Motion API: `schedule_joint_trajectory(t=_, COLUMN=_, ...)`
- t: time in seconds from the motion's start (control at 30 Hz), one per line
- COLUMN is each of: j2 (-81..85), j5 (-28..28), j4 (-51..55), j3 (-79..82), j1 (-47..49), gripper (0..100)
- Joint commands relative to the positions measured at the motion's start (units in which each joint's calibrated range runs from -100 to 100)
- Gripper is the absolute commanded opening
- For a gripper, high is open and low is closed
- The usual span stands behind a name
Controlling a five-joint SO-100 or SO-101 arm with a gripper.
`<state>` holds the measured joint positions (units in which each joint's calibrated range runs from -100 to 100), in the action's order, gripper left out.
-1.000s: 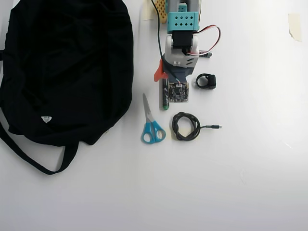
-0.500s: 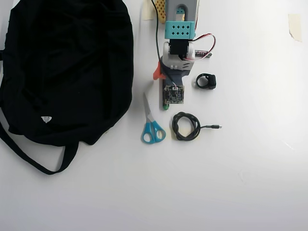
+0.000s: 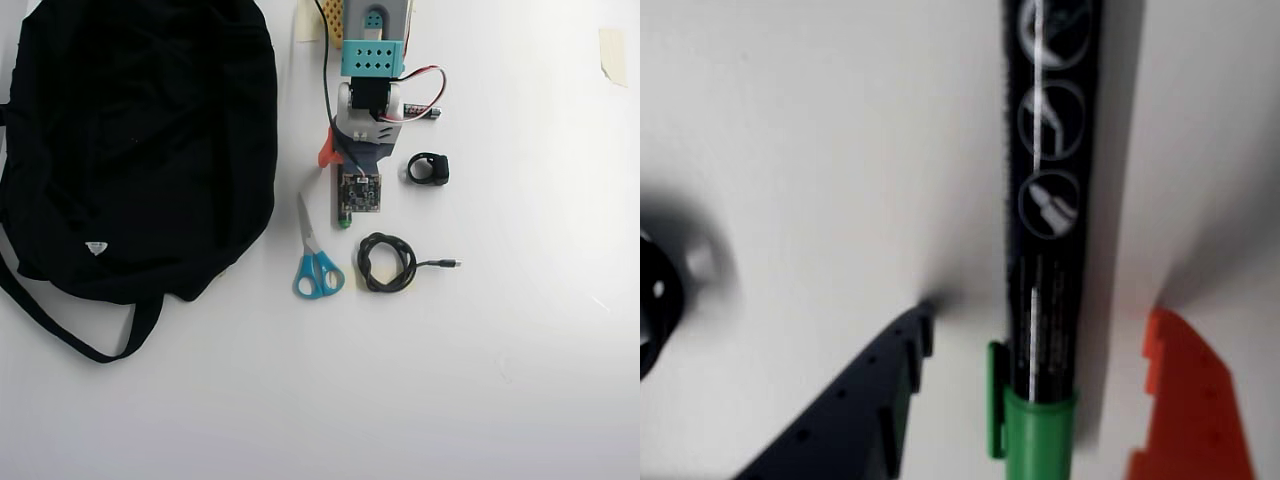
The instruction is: Put the green marker into the black bag
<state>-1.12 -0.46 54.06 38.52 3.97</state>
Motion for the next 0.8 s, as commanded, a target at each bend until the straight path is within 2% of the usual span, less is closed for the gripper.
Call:
schedule_joint_trajectory(t=0.0, j2=-0.6, j5=0.0, j4=-0.7, j3=0.8, j1=-0.5, gripper=23)
schedule_joint_trajectory(t=0.37, j2=-0.6, j5=0.0, j4=-0.7, j3=1.1, j1=-0.6, gripper=2)
schedule_joint_trajectory(t=0.77, j2=0.5, j5=0.0, j4=-0.7, j3=0.4, j1=-1.1, gripper=2)
